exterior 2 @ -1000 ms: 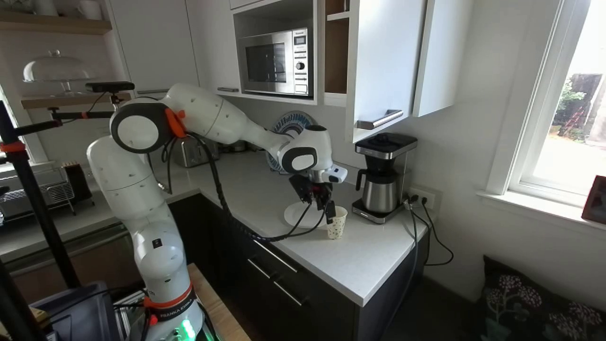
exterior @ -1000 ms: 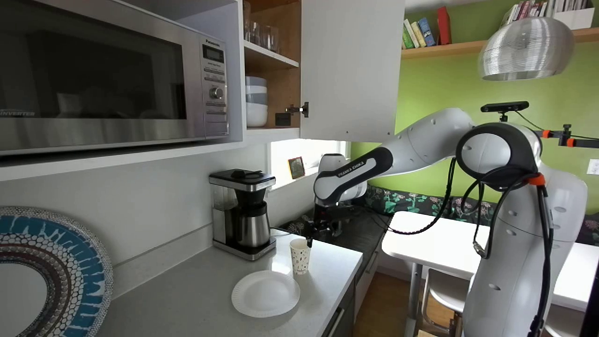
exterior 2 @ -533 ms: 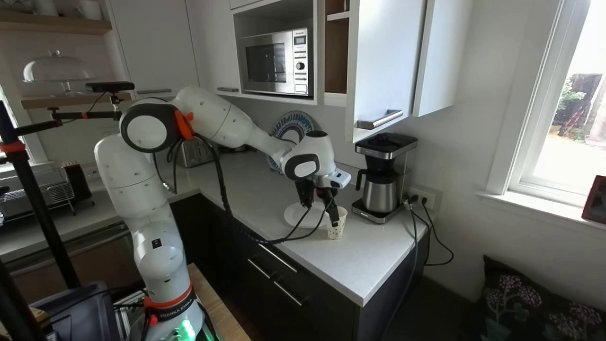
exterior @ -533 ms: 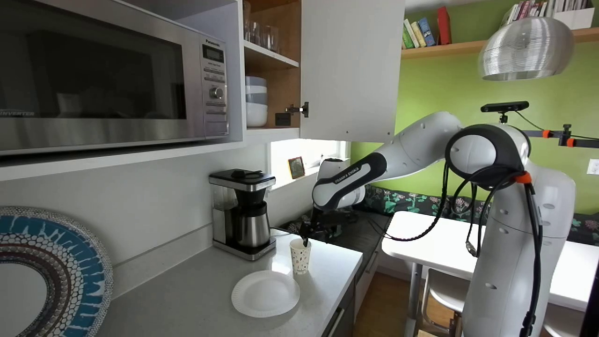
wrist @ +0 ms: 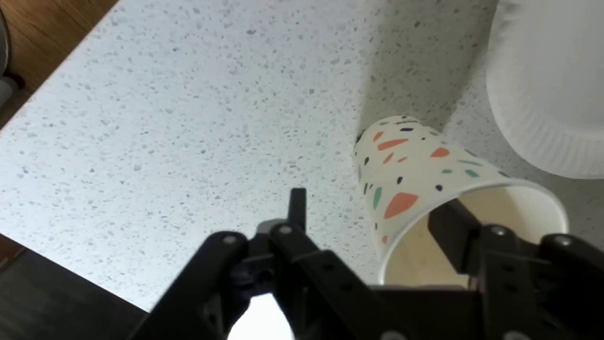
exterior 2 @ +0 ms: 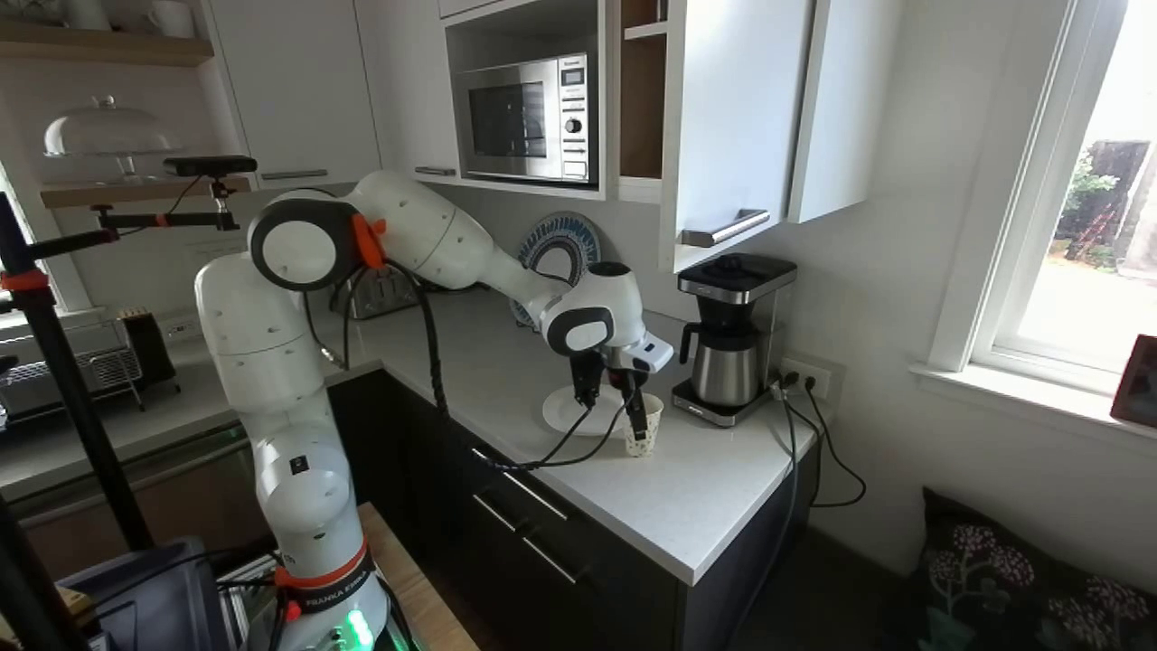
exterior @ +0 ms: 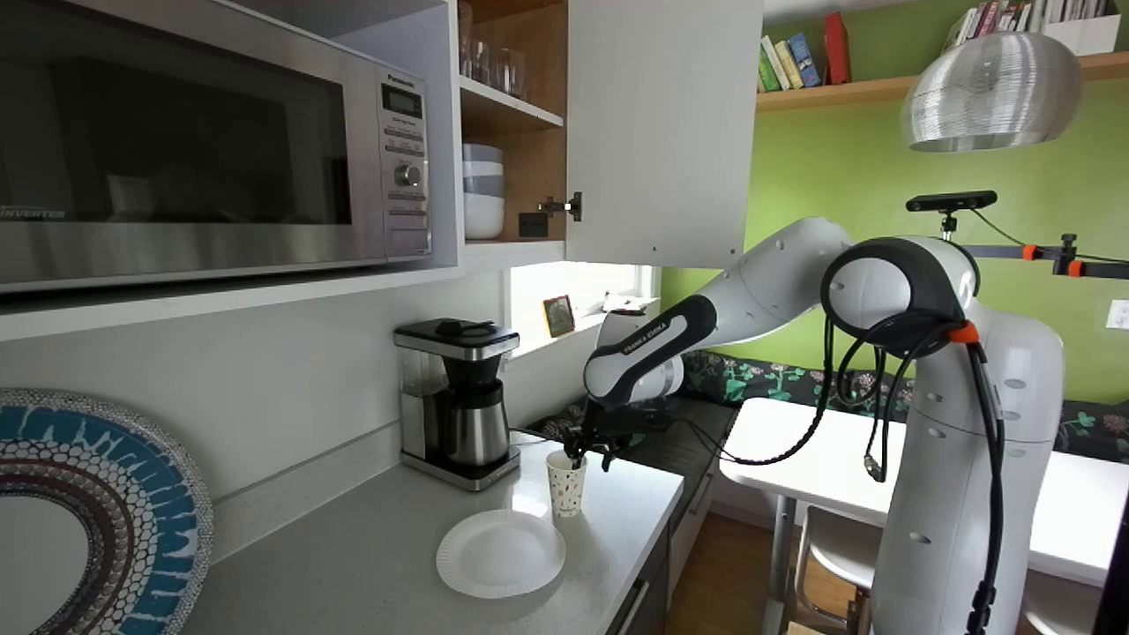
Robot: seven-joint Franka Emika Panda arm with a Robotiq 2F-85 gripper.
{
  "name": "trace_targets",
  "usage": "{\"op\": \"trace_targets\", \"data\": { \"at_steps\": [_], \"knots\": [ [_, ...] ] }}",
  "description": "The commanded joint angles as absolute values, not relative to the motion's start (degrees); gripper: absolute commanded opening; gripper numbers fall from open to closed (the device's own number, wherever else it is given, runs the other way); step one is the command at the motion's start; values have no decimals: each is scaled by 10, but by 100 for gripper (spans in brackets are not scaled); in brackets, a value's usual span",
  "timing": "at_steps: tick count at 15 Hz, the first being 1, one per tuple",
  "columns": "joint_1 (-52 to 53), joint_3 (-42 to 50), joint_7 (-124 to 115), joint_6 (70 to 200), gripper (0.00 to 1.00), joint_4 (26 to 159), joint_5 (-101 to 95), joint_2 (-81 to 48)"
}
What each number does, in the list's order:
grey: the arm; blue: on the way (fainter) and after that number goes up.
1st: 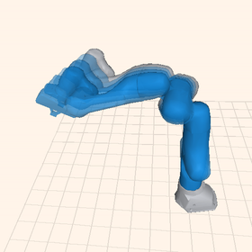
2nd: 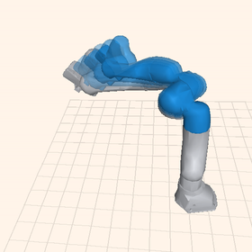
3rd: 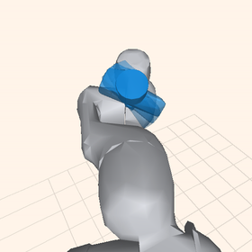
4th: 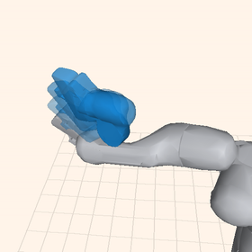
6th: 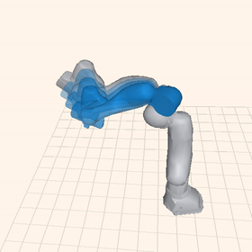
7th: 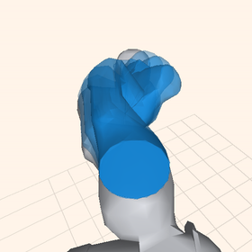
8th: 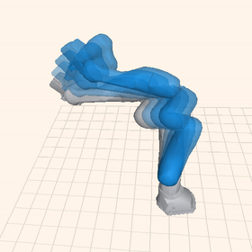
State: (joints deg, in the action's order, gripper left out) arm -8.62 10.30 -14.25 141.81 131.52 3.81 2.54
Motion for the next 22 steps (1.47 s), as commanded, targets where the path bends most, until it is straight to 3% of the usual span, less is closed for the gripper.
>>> {"op": "trace_targets", "data": {
  "at_steps": [1, 6, 13, 22],
  "knots": [
    [-90, 100, -146, 1437, 39, 1322, 60, 24],
    [-90, 99, -148, 1437, 2, 1324, 72, 35],
    [-91, 89, -163, 1424, 1, 1313, 23, 78],
    [-88, 50, -155, 1356, 1, 1302, -19, 248]
  ]
}}
